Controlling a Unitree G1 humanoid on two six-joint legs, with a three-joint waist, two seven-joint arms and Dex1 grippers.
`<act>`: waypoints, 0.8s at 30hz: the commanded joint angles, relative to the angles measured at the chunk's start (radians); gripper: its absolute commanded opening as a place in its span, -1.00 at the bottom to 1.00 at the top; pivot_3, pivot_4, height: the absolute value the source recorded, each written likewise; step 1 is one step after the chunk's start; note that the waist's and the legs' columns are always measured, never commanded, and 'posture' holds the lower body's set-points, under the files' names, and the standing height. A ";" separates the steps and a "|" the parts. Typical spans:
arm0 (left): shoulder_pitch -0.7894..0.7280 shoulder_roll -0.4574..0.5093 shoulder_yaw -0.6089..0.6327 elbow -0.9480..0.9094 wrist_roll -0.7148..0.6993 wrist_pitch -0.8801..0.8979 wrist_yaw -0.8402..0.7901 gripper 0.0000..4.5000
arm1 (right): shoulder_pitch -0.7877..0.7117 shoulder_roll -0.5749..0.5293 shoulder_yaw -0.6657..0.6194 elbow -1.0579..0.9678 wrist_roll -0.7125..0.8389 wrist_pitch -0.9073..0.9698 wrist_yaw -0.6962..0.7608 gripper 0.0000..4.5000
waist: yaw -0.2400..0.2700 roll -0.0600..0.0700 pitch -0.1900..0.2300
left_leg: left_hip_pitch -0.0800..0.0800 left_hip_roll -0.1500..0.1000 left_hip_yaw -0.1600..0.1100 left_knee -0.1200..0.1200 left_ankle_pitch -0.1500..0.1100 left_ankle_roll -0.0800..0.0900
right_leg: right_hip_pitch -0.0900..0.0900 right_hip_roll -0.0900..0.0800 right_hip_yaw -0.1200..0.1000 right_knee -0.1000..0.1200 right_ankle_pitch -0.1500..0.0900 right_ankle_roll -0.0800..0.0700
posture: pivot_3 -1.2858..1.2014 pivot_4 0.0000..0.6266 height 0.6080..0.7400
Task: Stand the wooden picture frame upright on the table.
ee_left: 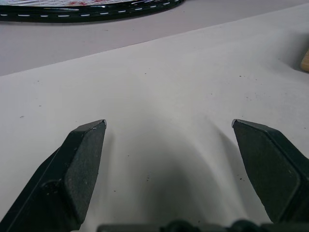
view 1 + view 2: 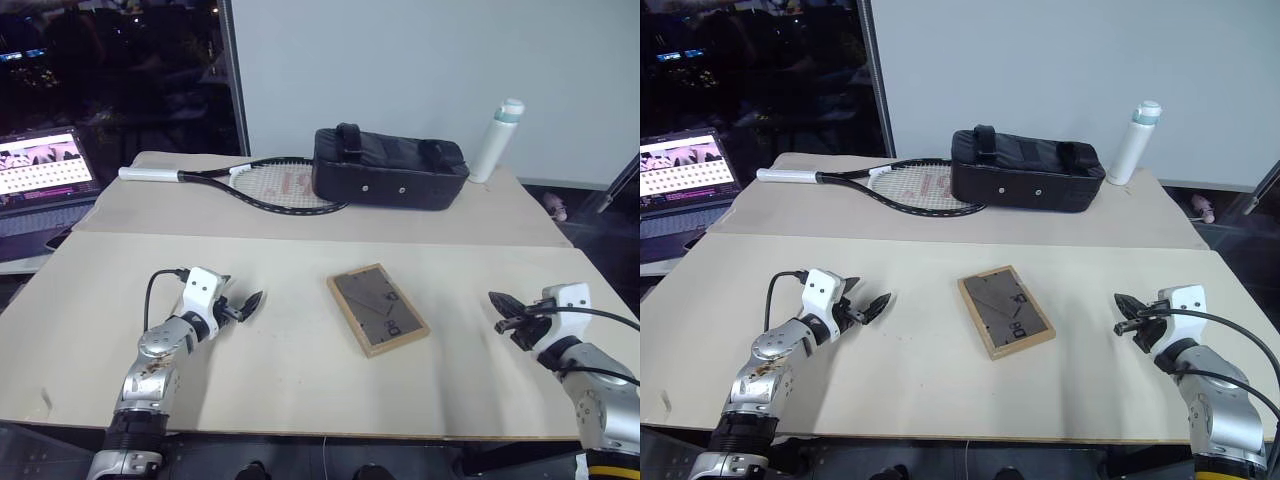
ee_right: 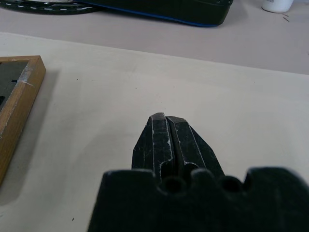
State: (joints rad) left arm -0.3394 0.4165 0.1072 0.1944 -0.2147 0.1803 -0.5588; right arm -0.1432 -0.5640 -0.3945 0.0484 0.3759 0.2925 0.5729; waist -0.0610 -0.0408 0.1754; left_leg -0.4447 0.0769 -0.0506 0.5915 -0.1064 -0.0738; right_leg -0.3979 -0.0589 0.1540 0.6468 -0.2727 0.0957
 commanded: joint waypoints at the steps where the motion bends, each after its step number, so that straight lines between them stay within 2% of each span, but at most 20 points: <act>1: -0.037 0.039 -0.004 -0.067 -0.066 0.118 -0.075 1.00 | -0.031 -0.061 0.006 -0.018 -0.003 -0.007 0.041 -0.98 | 0.000 0.000 0.000 | 0.000 0.000 0.000 0.000 0.000 0.000 | 0.000 0.000 0.000 0.000 0.000 0.000 | 0.03 -0.52 0.71; 5: -0.163 0.077 -0.098 -0.103 -0.068 0.299 -0.142 0.49 | -0.178 -0.193 0.167 0.177 -0.178 -0.063 0.097 -1.00 | -0.005 0.002 0.002 | -0.001 -0.001 0.000 0.001 0.001 -0.001 | -0.002 0.000 0.000 0.000 0.001 0.001 | 0.03 -0.52 0.71; 6: -0.190 0.072 -0.118 -0.094 -0.058 0.322 -0.140 0.30 | -0.211 -0.205 0.205 0.227 -0.203 -0.058 0.111 -1.00 | -0.005 0.002 0.002 | -0.001 -0.001 0.000 0.001 0.001 -0.001 | -0.002 0.000 0.000 0.000 0.001 0.001 | 0.03 -0.52 0.71; 8: -0.241 0.051 -0.157 -0.064 -0.035 0.359 -0.129 -0.12 | -0.276 -0.206 0.261 0.318 -0.240 -0.088 0.138 -1.00 | -0.006 0.002 0.002 | 0.001 0.000 0.000 0.001 0.001 -0.001 | 0.002 0.000 -0.001 -0.001 0.001 0.001 | 0.03 -0.52 0.71; 9: -0.277 0.026 -0.182 -0.027 -0.015 0.365 -0.111 -0.23 | -0.321 -0.190 0.281 0.370 -0.247 -0.104 0.154 -1.00 | -0.006 0.002 0.002 | 0.003 -0.001 -0.001 0.000 0.001 -0.001 | 0.004 0.000 -0.001 -0.001 0.000 0.001 | 0.03 -0.52 0.71; 10: -0.307 0.002 -0.202 0.006 0.002 0.375 -0.093 -0.47 | -0.358 -0.179 0.301 0.413 -0.256 -0.123 0.169 -1.00 | -0.006 0.002 0.002 | 0.003 -0.001 -0.001 0.000 0.001 -0.001 | 0.005 0.000 -0.002 -0.002 -0.001 0.001 | 0.03 -0.52 0.71; 11: -0.326 -0.014 -0.214 0.028 0.014 0.380 -0.082 -0.57 | -0.382 -0.171 0.314 0.445 -0.262 -0.137 0.181 -1.00 | -0.007 0.002 0.002 | 0.003 -0.001 -0.001 -0.001 0.001 -0.001 | 0.005 0.000 -0.002 -0.002 -0.001 0.001 | 0.03 -0.52 0.71; 13: -0.374 -0.062 -0.253 0.098 0.047 0.384 -0.068 -0.93 | -0.448 -0.134 0.346 0.532 -0.270 -0.174 0.216 -1.00 | -0.011 0.002 0.002 | 0.002 -0.001 -0.002 -0.001 0.000 0.000 | 0.004 0.000 -0.002 -0.003 -0.001 0.001 | 0.03 -0.52 0.71; 16: -0.418 -0.125 -0.316 0.182 0.091 0.380 -0.069 -0.98 | -0.480 -0.080 0.382 0.598 -0.247 -0.199 0.332 -1.00 | -0.010 0.002 0.002 | 0.001 -0.001 -0.002 -0.001 0.000 0.000 | 0.004 0.000 -0.002 -0.002 -0.001 0.000 | 0.03 -0.52 0.71; 18: -0.414 -0.139 -0.341 0.185 0.105 0.387 -0.082 -0.98 | -0.472 -0.054 0.384 0.568 -0.212 -0.179 0.404 -1.00 | -0.009 0.002 0.002 | 0.001 -0.001 -0.003 -0.001 0.000 0.000 | 0.005 0.000 -0.003 -0.002 -0.001 0.000 | 0.03 -0.52 0.71; 21: -0.386 -0.146 -0.366 0.137 0.107 0.412 -0.109 -0.98 | -0.407 -0.051 0.406 0.398 -0.146 -0.053 0.514 -1.00 | -0.008 0.003 0.002 | 0.001 -0.001 -0.004 -0.001 0.000 0.000 | 0.006 0.000 -0.004 -0.002 -0.001 0.001 | 0.03 -0.52 0.71; 24: -0.365 -0.145 -0.349 0.093 0.104 0.415 -0.096 -0.98 | -0.343 -0.067 0.417 0.221 -0.095 0.077 0.544 -1.00 | -0.006 0.003 0.002 | 0.001 -0.001 -0.004 -0.001 0.000 -0.001 | 0.006 0.000 -0.004 -0.002 -0.001 0.001 | 0.03 -0.52 0.71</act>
State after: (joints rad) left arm -0.7159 0.2744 -0.2357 0.3221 -0.1153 0.5861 -0.6500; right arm -0.4920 -0.6116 0.0280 0.3767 0.2285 0.3003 1.0900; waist -0.0672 -0.0380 0.1772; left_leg -0.4433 0.0755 -0.0551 0.5911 -0.1065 -0.0746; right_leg -0.3922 -0.0593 0.1500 0.6455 -0.2743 0.0970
